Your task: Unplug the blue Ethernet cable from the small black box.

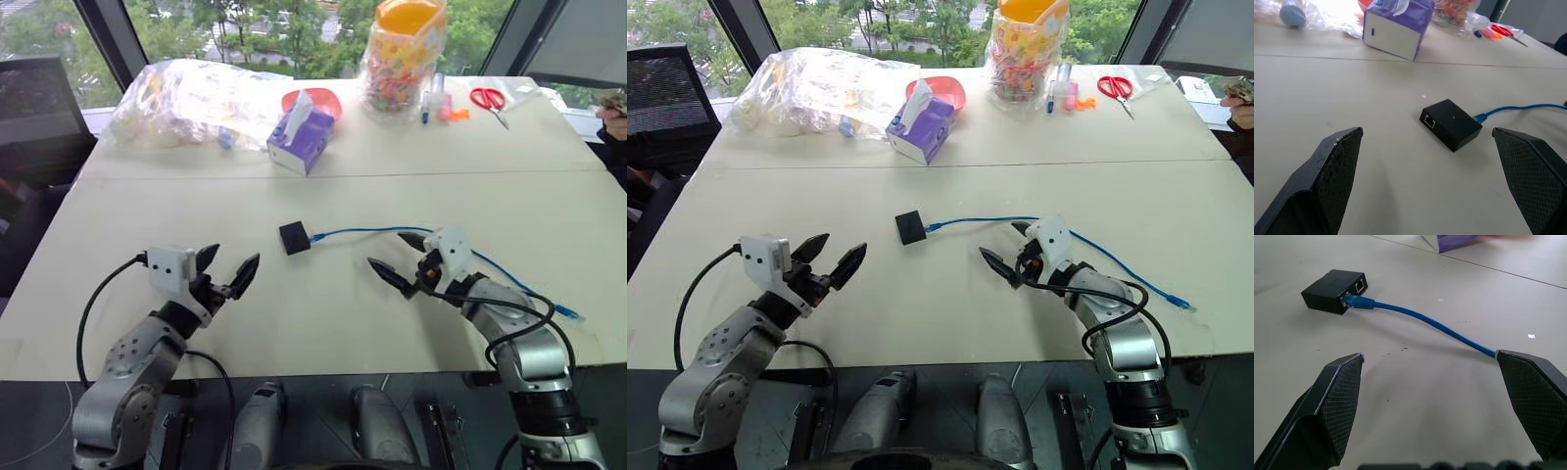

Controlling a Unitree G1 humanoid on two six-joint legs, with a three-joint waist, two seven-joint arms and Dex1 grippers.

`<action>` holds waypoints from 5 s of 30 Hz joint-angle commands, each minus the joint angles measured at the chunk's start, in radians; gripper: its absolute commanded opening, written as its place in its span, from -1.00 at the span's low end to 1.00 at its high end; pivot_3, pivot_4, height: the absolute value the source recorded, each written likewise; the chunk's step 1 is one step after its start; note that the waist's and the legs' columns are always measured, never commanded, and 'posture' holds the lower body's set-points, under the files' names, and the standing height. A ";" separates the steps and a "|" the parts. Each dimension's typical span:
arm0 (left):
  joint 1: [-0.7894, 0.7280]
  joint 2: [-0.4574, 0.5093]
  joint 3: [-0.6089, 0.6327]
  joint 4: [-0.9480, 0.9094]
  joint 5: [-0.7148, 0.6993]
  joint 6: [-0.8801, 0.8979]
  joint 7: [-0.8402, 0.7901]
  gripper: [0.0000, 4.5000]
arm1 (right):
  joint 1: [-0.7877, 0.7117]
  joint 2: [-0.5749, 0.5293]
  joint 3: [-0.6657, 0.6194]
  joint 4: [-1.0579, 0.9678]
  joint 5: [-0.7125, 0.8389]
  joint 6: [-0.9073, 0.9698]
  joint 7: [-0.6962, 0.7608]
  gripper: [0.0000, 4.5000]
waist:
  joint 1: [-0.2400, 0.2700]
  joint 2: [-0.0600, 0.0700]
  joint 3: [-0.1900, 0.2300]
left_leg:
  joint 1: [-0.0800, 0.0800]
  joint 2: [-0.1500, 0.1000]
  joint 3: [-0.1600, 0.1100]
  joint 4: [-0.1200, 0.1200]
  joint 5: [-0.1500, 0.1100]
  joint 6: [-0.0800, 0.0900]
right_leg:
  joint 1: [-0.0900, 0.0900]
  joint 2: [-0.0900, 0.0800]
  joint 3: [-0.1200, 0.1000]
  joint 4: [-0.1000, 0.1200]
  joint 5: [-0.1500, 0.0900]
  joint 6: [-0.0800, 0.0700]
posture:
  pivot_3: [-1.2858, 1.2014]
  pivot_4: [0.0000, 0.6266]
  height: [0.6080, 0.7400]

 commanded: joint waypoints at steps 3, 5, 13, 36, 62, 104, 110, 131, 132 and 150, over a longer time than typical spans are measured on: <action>-0.003 0.019 0.010 -0.024 -0.026 -0.006 -0.029 0.98 | -0.025 -0.027 -0.014 -0.035 0.052 0.041 0.037 1.00 | 0.000 0.000 0.000 | 0.000 0.000 0.000 0.000 0.000 0.000 | 0.000 0.000 0.000 0.000 0.000 0.000 | 0.03 -0.52 0.82; 0.000 0.045 0.009 -0.024 -0.037 0.013 -0.055 0.98 | -0.037 -0.043 -0.006 -0.053 0.079 0.078 0.068 1.00 | 0.000 0.000 0.000 | 0.000 0.000 0.000 0.000 0.000 0.000 | 0.000 0.000 0.000 0.000 0.000 0.000 | 0.03 -0.52 0.82; 0.007 0.095 0.046 -0.005 -0.065 0.021 -0.096 0.98 | -0.095 -0.075 0.017 -0.074 0.119 0.138 0.119 1.00 | 0.000 0.000 0.000 | 0.000 0.000 0.000 0.000 0.000 0.000 | 0.000 0.000 0.000 0.000 0.000 0.000 | 0.03 -0.52 0.82; -0.112 0.206 0.069 0.065 -0.116 0.061 -0.179 0.98 | -0.692 -0.131 0.376 0.338 -0.028 0.149 0.508 1.00 | -0.005 0.000 0.000 | -0.001 0.000 0.001 -0.003 0.000 0.001 | -0.001 -0.001 0.000 -0.002 0.000 0.000 | 0.03 -0.52 0.82; -0.125 0.207 0.105 0.053 -0.072 0.027 -0.138 1.00 | -1.114 0.231 0.484 1.377 -0.441 -0.380 0.605 -0.08 | -0.026 0.000 0.001 | 0.001 0.000 0.001 -0.004 0.001 0.000 | -0.004 0.002 0.000 0.003 0.002 0.004 | 0.03 -0.52 0.82; -0.586 0.292 0.007 0.330 -0.322 0.301 -0.440 1.00 | -0.540 -0.060 0.376 0.521 -0.842 -1.161 -0.439 -0.98 | -0.034 0.000 0.001 | 0.006 0.001 0.001 -0.004 0.003 -0.002 | 0.000 0.003 0.001 0.006 0.002 0.002 | 0.03 -0.52 0.82; -0.598 0.291 -0.001 0.341 -0.308 0.295 -0.458 1.00 | -0.527 -0.066 0.377 0.492 -0.778 -1.190 -0.379 -0.98 | -0.033 0.000 0.001 | 0.007 0.001 0.001 -0.004 0.003 -0.002 | 0.001 0.003 0.001 0.006 0.002 0.003 | 0.03 -0.52 0.82; -0.593 0.318 -0.037 0.338 -0.265 0.279 -0.572 -0.60 | -0.492 -0.058 0.378 0.414 -0.625 -1.171 -0.181 -1.00 | -0.032 0.000 0.001 | 0.008 0.001 0.001 -0.004 0.003 -0.002 | 0.002 0.003 0.001 0.006 0.002 0.003 | 0.03 -0.52 0.82; -0.591 0.321 -0.037 0.339 -0.263 0.280 -0.577 -0.76 | -0.494 -0.057 0.377 0.414 -0.619 -1.166 -0.176 -1.00 | -0.032 0.000 0.001 | 0.008 0.001 0.001 -0.004 0.003 -0.002 | 0.002 0.003 0.001 0.006 0.002 0.003 | 0.03 -0.52 0.82; -0.567 0.368 0.001 0.339 -0.277 0.232 -0.704 -0.78 | -0.558 -0.156 0.319 0.117 0.196 -0.032 0.484 0.68 | -0.029 0.000 0.001 | 0.008 0.001 0.000 -0.004 0.003 -0.001 | 0.002 0.002 0.001 0.006 0.001 0.001 | 0.03 -0.52 0.82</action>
